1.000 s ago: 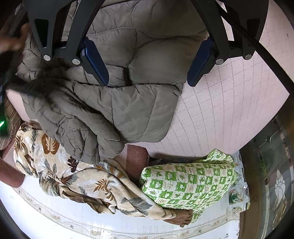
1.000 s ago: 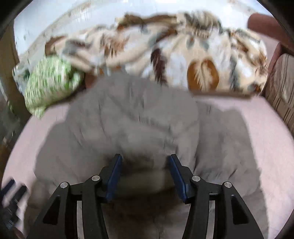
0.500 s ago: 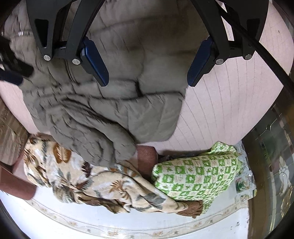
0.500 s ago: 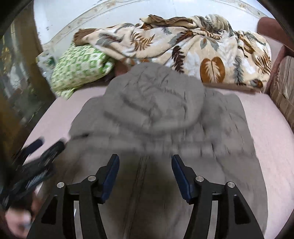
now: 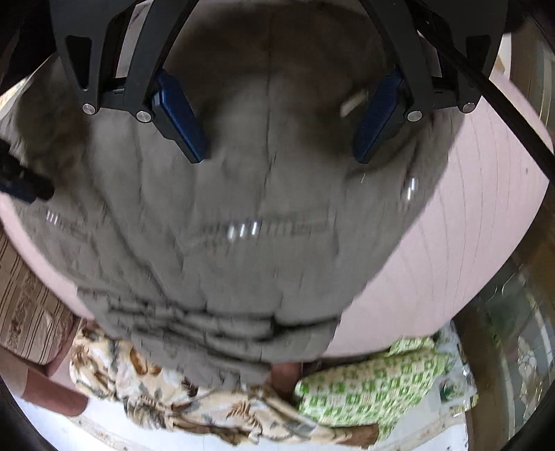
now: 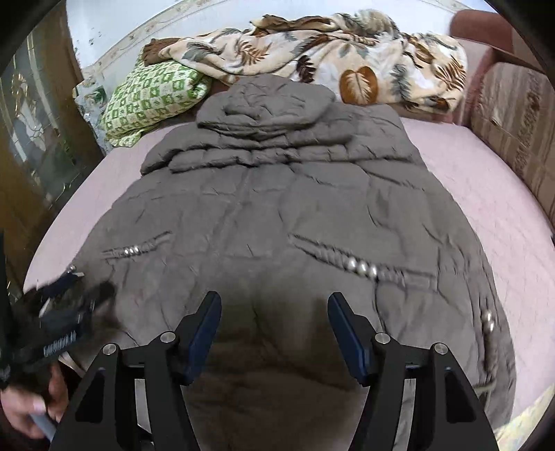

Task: Fold large clothes

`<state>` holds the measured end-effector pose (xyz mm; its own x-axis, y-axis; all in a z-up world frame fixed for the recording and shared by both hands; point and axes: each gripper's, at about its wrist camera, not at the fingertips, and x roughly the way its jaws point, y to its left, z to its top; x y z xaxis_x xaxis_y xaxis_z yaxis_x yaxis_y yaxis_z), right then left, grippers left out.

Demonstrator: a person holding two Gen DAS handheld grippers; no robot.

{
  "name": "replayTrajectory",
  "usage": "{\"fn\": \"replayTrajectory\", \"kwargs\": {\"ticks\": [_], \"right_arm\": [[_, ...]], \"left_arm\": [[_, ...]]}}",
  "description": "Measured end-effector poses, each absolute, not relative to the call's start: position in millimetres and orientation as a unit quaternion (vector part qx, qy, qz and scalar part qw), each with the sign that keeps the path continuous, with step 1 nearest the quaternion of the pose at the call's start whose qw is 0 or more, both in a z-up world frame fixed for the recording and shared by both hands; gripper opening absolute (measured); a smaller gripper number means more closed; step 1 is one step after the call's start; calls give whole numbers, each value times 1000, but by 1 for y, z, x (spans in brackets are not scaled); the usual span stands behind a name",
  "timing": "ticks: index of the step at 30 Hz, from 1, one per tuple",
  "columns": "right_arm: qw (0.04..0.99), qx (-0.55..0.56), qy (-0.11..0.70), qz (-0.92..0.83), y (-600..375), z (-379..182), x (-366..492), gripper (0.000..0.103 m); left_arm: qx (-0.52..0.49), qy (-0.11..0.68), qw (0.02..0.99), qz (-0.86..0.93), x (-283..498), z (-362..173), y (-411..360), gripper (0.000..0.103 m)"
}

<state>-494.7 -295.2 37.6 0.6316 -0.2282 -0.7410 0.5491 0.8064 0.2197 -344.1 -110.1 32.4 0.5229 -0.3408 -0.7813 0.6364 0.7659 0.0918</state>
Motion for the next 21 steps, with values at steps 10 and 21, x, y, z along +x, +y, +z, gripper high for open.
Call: {"fn": "replayTrajectory", "kwargs": {"ticks": [10, 21], "right_arm": [[880, 135, 377, -255, -269, -3, -499, 79], [888, 142, 357, -252, -272, -10, -508, 90]], "left_arm": [[215, 365, 865, -271, -349, 12, -107, 98], [210, 353, 871, -269, -347, 9, -107, 101]]}}
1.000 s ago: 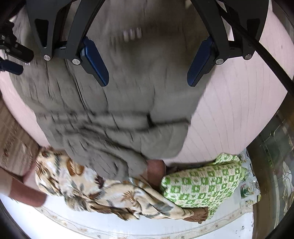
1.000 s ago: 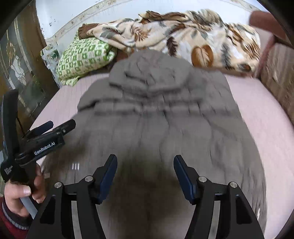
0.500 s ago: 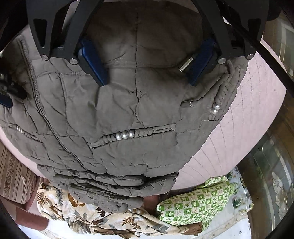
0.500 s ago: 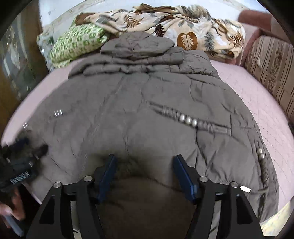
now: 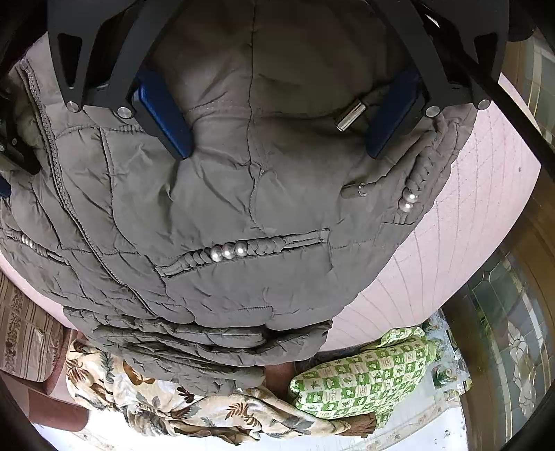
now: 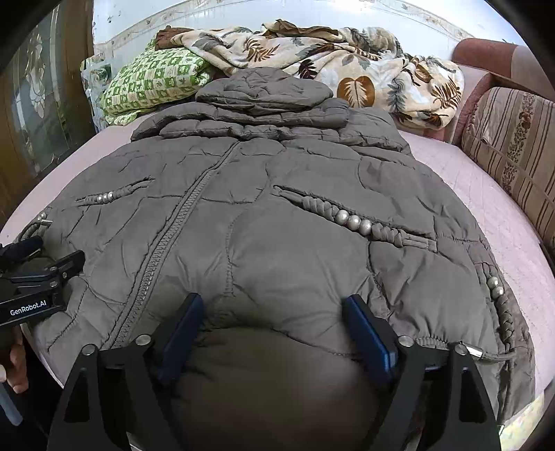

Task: Fold large clothes

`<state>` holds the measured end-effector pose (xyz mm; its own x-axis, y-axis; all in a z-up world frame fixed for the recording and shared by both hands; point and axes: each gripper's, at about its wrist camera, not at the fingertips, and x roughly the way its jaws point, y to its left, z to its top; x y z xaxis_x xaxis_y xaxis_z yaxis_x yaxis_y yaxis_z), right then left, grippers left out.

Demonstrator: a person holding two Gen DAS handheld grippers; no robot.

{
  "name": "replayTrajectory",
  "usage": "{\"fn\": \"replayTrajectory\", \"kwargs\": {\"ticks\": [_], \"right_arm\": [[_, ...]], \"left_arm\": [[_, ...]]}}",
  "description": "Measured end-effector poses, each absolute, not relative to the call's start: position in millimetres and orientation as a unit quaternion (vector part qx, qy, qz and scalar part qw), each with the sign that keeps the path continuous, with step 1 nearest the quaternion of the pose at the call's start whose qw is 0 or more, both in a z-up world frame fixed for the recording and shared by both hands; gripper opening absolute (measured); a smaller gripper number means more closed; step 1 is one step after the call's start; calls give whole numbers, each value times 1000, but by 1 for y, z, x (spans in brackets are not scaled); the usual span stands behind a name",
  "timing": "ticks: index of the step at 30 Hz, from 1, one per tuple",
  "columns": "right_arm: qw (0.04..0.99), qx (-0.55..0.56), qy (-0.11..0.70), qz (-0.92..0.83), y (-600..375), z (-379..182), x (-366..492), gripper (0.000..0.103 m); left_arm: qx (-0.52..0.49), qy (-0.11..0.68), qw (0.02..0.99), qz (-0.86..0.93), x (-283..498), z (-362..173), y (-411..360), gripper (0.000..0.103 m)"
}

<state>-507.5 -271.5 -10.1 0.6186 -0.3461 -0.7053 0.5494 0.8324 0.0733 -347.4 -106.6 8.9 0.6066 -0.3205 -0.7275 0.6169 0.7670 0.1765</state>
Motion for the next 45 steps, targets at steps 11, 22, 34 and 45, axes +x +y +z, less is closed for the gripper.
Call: {"fn": "replayTrajectory", "kwargs": {"ticks": [11, 22, 34, 45], "right_arm": [[888, 159, 352, -251, -276, -13, -510, 94], [890, 158, 347, -250, -274, -14, -512, 95], [893, 160, 344, -244, -275, -14, -512, 96], [897, 156, 332, -245, -272, -15, -514, 97]], "left_arm": [[198, 343, 877, -272, -350, 7, -102, 102], [195, 339, 879, -272, -351, 7, -100, 102], [193, 338, 880, -272, -352, 6, -99, 103], [194, 331, 882, -273, -354, 7, -99, 103]]}}
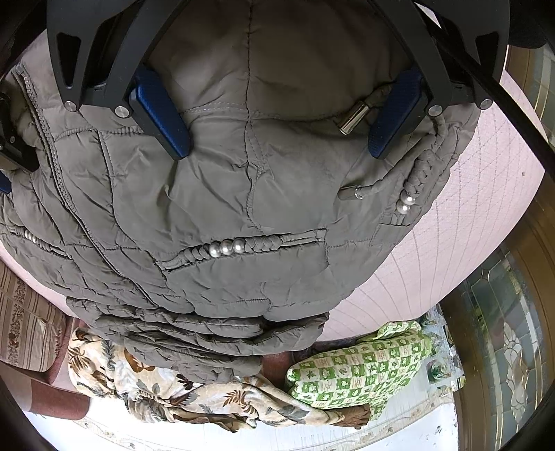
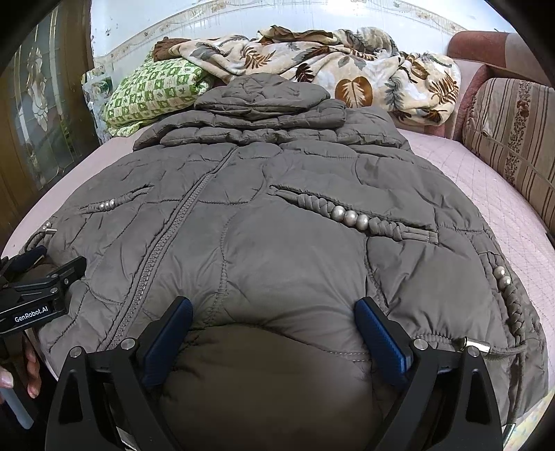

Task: Fold large clothes

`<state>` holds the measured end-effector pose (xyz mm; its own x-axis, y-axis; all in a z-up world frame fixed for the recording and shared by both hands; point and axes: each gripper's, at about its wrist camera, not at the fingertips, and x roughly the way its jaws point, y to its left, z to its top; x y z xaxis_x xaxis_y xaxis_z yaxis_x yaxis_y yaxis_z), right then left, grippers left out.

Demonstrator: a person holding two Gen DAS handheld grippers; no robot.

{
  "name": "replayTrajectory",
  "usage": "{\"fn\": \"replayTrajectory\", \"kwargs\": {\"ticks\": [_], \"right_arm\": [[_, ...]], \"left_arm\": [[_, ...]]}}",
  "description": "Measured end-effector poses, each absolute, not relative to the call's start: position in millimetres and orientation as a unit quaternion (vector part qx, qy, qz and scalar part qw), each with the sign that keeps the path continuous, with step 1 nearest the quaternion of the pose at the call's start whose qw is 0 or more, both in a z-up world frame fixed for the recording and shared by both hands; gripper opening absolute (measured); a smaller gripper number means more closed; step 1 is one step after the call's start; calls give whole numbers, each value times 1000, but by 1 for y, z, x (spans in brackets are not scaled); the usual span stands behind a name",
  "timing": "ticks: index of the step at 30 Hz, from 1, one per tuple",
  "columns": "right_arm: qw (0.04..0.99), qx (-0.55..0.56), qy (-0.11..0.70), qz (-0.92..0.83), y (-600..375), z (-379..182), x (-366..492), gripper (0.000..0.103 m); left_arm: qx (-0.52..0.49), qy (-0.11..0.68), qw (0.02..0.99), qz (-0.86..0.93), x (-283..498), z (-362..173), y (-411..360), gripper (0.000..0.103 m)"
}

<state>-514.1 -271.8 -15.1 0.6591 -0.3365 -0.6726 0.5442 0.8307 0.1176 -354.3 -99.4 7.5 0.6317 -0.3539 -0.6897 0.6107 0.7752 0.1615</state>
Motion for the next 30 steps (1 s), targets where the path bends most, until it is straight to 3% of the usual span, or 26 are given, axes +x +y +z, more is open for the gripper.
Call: {"fn": "replayTrajectory", "kwargs": {"ticks": [30], "right_arm": [[906, 150, 314, -240, -268, -18, -518, 98]], "left_arm": [[195, 325, 883, -278, -355, 8, -98, 103]]}}
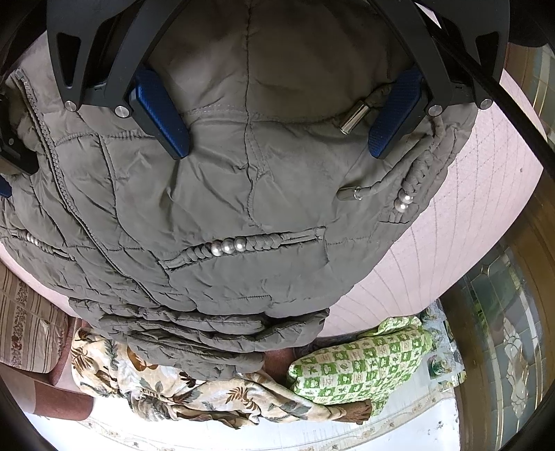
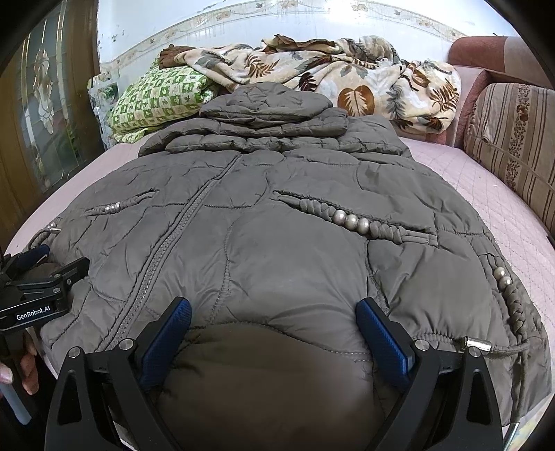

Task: Fold large clothes

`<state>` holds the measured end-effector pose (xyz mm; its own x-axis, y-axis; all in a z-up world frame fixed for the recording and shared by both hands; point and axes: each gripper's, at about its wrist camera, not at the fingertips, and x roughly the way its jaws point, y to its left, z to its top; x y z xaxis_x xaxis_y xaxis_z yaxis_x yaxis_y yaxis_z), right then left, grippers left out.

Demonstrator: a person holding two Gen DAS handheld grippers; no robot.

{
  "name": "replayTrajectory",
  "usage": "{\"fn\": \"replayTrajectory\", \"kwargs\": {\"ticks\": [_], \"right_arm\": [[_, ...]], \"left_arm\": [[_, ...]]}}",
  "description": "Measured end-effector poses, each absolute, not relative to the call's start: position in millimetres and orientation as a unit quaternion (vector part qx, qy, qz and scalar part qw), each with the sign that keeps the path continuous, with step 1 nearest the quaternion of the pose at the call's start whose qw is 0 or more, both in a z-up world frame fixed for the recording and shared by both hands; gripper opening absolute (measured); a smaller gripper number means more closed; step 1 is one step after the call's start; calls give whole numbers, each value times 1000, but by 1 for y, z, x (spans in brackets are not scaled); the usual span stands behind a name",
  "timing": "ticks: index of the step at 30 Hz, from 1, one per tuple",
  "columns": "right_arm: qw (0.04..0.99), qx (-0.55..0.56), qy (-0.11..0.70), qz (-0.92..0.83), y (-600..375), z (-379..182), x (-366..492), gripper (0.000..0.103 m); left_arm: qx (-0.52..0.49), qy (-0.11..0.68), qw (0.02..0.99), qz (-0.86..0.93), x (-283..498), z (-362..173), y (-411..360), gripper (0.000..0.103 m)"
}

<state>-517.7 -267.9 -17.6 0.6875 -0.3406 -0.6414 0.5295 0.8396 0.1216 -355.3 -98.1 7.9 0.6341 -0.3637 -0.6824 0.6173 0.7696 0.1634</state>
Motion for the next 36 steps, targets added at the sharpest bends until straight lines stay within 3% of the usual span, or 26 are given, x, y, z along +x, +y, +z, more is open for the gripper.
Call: {"fn": "replayTrajectory", "kwargs": {"ticks": [8, 15, 21, 30, 36], "right_arm": [[903, 174, 322, -224, -274, -7, -525, 98], [917, 207, 239, -244, -294, 33, -580, 98], [886, 276, 193, -318, -341, 43, -651, 101], [792, 466, 186, -348, -394, -6, -707, 101], [763, 531, 169, -328, -403, -25, -716, 101]], "left_arm": [[229, 320, 871, -295, -361, 25, -87, 103], [165, 298, 900, -273, -340, 62, -26, 103], [32, 397, 882, -251, -291, 59, 37, 102], [-72, 477, 839, -251, -263, 27, 64, 80], [-91, 474, 830, -281, -268, 23, 56, 80]]}}
